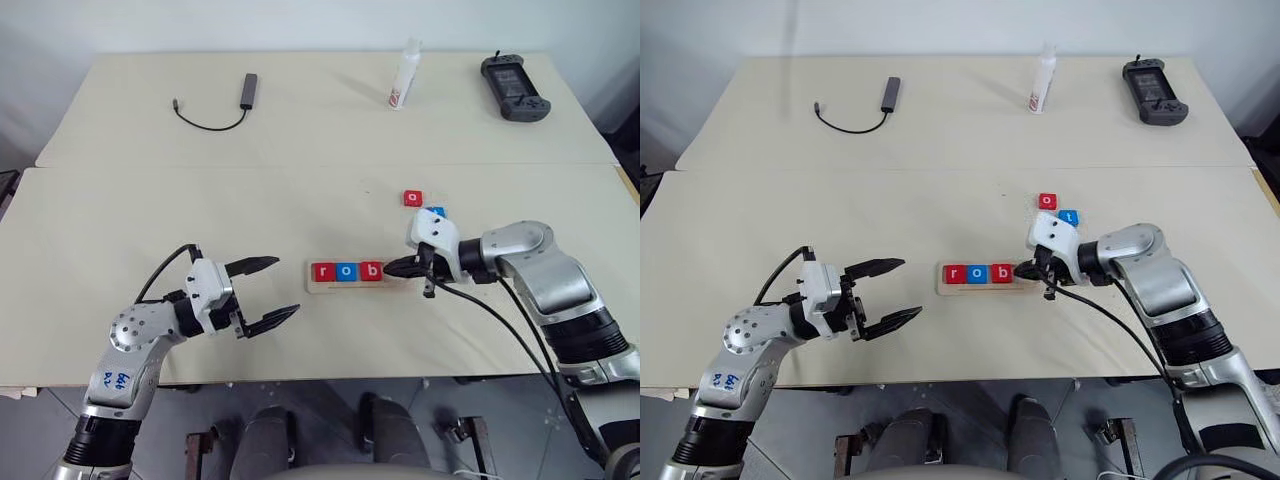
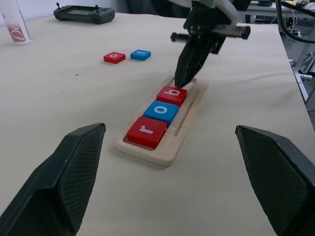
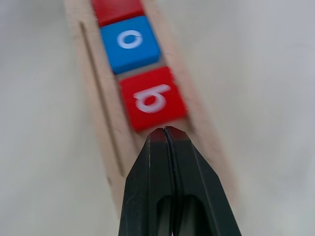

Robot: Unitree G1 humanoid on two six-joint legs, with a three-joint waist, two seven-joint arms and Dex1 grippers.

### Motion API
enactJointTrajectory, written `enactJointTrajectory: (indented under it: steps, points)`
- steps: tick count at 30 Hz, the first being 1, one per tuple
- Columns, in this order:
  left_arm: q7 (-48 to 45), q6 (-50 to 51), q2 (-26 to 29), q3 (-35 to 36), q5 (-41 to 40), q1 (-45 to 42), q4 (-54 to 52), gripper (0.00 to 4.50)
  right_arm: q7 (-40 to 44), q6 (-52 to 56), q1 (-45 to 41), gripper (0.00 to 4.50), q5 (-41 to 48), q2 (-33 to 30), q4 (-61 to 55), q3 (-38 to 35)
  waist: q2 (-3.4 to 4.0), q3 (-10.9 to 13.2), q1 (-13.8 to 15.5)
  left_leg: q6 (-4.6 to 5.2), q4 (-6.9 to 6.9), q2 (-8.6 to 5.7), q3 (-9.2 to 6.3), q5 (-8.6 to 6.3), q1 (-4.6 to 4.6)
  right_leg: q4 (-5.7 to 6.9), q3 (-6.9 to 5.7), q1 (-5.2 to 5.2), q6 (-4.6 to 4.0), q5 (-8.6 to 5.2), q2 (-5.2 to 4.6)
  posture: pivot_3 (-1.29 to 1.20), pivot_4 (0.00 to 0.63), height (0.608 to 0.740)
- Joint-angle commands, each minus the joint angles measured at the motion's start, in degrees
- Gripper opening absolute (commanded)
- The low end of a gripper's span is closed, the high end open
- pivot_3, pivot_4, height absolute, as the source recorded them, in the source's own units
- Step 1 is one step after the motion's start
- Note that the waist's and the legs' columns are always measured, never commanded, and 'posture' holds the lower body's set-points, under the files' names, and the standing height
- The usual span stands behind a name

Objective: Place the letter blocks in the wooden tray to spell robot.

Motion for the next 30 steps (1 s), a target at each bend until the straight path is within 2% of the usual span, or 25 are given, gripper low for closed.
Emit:
enactJointTrajectory:
  steps: [1, 8, 11, 14, 17, 19, 21, 25, 26, 30]
  points:
    - [-0.3, -0.2, 0.5, 0.3, 0.1, -0.5, -1.5, 4.50, -0.5, -0.2, -0.6, 0.01, 0.7, 1.2, -1.5, -0.3, 0.00, 0.0, 0.1, 0.00, 0.00, 0.00, 0.00, 0.00, 0.00, 0.00, 0.00, 0.00, 0.00, 0.00, 0.00, 0.00, 0.150, 0.740]
    - [-0.6, -0.4, 1.0, 0.6, 0.0, -0.9, -0.8, 4.50, -1.2, -0.6, 0.7, 0.01, 0.8, 0.1, -2.5, -2.4, 0.00, 0.0, 0.1, 0.00, 0.00, 0.00, -0.01, 0.00, -0.01, -0.01, 0.00, 0.00, 0.00, 0.00, 0.00, 0.00, 0.150, 0.740]
    - [-1.0, -0.7, 0.9, 0.5, 0.0, -0.9, -0.3, 4.50, -2.0, -1.4, 4.2, 0.01, 2.4, -3.0, -4.5, -7.7, 0.00, 0.0, 0.4, 0.00, 0.00, -0.01, -0.02, 0.00, -0.02, -0.01, -0.02, 0.00, 0.00, 0.00, 0.00, 0.00, 0.150, 0.740]
    - [-1.8, -1.1, 0.8, 0.4, 0.0, -1.5, 1.1, 4.50, -4.1, -3.1, 9.9, 0.56, 4.7, -4.9, -6.9, -15.0, 0.00, 0.0, 0.6, 0.01, -0.01, -0.04, -0.04, 0.00, -0.05, -0.05, -0.04, 0.01, 0.00, 0.00, -0.02, 0.00, 0.150, 0.740]
    - [-2.9, -1.6, 0.8, 0.2, 0.0, -2.8, 2.9, 4.50, -5.9, -6.8, 17.1, 1.53, 7.7, -4.8, -9.1, -23.7, -0.01, 0.0, 0.7, 0.01, -0.05, -0.02, -0.01, 0.00, 0.00, -0.05, -0.03, 0.02, 0.00, 0.00, 0.00, 0.00, 0.150, 0.740]
    - [-3.9, -1.7, 0.8, 0.2, -0.2, -4.9, 5.3, 4.50, -7.2, -18.8, 26.4, 2.25, 8.1, -2.7, -8.3, -33.7, -0.01, 0.0, 1.0, 0.01, -0.06, -0.02, 0.04, 0.00, 0.02, -0.03, 0.01, 0.01, 0.00, 0.00, 0.00, 0.00, 0.150, 0.740]
    - [-5.0, -2.0, 1.0, 0.3, -0.3, -6.5, 7.4, 4.50, -8.2, -24.0, 33.4, 2.92, 11.0, 0.2, -8.2, -41.8, -0.02, 0.0, 1.8, 0.01, -0.10, -0.02, 0.02, 0.00, 0.02, -0.07, -0.03, 0.03, 0.00, 0.00, 0.02, 0.00, 0.150, 0.740]
    - [-6.7, -2.1, 1.2, 0.6, -0.5, -8.5, 9.7, 4.50, -11.4, -27.0, 40.1, 4.34, 12.7, 2.8, -7.7, -47.5, -0.02, 0.0, 1.2, 0.02, -0.09, -0.06, 0.12, -0.01, 0.09, -0.10, 0.08, 0.09, 0.04, 0.02, 0.01, 0.00, 0.150, 0.740]
    - [-7.2, -1.9, 1.3, 0.6, -0.6, -9.1, 10.4, 4.50, -12.2, -28.6, 41.8, 4.45, 12.8, 3.8, -7.0, -48.7, -0.03, 0.0, 1.0, 0.02, -0.09, -0.04, 0.22, -0.01, 0.17, -0.08, 0.16, 0.08, 0.05, 0.02, 0.01, 0.00, 0.150, 0.740]
    - [-8.1, -1.2, 0.9, 0.8, -1.2, -11.0, 12.3, 4.50, -14.5, -32.1, 45.4, 4.45, 13.1, 6.6, -5.3, -49.9, -0.02, 0.0, 0.8, -0.04, -0.16, 0.07, 0.20, 0.03, 0.28, -0.04, 0.19, 0.11, 0.03, 0.01, 0.13, 0.00, 0.150, 0.740]
